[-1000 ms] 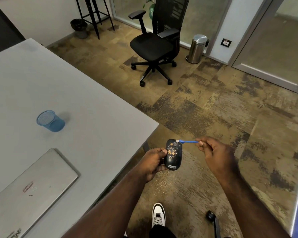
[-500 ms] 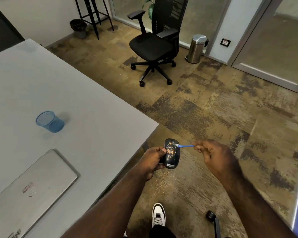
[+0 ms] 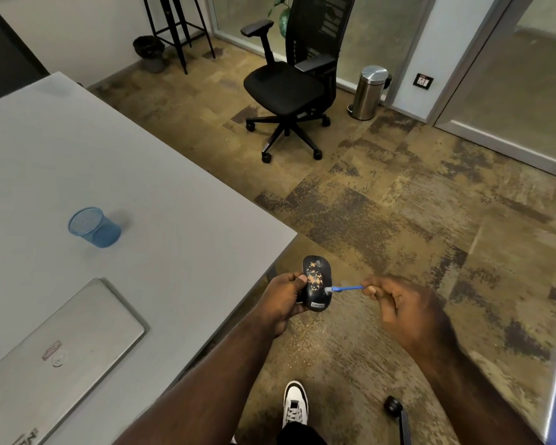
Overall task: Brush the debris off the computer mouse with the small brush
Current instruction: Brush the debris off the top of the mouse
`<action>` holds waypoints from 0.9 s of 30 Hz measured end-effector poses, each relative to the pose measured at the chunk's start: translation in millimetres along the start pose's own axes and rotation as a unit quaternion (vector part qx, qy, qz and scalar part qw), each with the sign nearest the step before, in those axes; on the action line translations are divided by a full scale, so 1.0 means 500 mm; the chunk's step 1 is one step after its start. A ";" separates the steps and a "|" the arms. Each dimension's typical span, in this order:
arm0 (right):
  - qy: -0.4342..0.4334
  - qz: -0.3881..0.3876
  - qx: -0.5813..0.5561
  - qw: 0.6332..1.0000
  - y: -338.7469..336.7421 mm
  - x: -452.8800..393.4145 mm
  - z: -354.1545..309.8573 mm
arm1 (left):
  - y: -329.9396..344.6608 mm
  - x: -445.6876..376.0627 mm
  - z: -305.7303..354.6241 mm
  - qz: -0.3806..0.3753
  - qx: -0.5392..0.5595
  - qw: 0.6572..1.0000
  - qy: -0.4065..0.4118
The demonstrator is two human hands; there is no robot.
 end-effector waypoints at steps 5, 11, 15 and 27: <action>0.009 0.038 -0.013 0.999 -0.015 -0.012 -0.002 | 0.008 -0.003 0.003 -0.010 0.002 1.000 0.000; -0.008 -0.010 0.014 1.000 0.000 0.012 -0.004 | 0.011 -0.010 0.015 0.004 0.017 1.000 0.010; 0.004 0.009 -0.003 1.000 -0.012 0.018 0.007 | 0.003 -0.015 0.022 0.014 0.045 0.999 0.009; 0.006 0.002 -0.004 1.000 0.005 0.029 0.014 | -0.007 -0.027 0.028 0.018 0.109 0.994 0.010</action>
Point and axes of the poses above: each hand's wrist, its own x-axis away from the middle knuckle, its own y-axis out of the palm, z = x × y, the point moved 4 cm from there along -x, towards the middle knuckle, and after that the axes turned 6 degrees about -y, right-handed, at the moved point
